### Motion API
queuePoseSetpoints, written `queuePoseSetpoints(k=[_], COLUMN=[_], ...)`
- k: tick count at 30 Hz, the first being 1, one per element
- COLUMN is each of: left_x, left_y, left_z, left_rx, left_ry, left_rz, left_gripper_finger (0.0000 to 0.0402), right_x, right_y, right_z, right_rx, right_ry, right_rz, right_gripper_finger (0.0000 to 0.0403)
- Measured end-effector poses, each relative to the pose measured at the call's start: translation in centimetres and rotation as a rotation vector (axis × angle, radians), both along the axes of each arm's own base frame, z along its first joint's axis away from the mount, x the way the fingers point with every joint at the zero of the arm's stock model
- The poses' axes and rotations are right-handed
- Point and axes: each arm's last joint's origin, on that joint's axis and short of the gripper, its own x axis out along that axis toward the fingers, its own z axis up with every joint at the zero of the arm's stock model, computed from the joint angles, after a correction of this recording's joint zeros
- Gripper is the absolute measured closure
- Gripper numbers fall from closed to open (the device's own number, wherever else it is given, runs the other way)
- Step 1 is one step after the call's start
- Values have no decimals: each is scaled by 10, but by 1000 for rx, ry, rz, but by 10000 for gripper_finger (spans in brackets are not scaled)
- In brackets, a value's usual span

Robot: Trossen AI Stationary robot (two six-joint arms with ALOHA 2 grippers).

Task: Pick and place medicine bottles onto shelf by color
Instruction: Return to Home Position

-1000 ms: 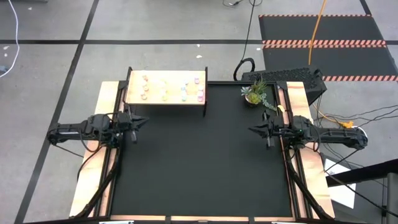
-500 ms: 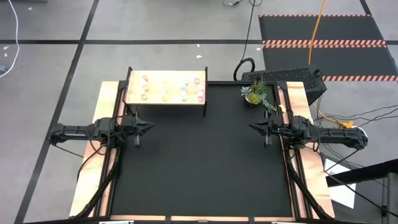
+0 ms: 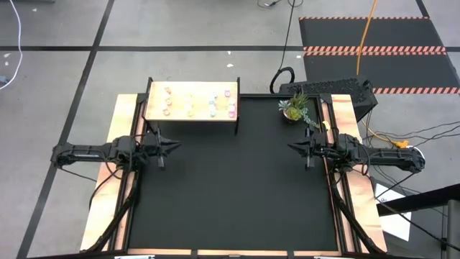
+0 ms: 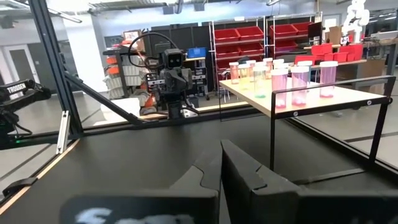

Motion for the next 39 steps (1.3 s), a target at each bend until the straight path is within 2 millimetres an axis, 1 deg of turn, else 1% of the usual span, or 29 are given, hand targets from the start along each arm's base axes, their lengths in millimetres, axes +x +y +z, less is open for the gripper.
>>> queuePoseSetpoints(k=[12,23,39], left_x=[0,0,0], left_y=[0,0,0], left_z=[0,1,1], left_rx=[1,1,1], left_ry=[-6,-8,-9], left_rz=[2,2,2], left_gripper_finger=[399,366,364], right_x=[0,0,0], right_y=[0,0,0], right_z=[0,0,0], right_rx=[0,0,0], right_ry=[0,0,1], right_rz=[0,0,0], right_gripper_finger=[403,403,403])
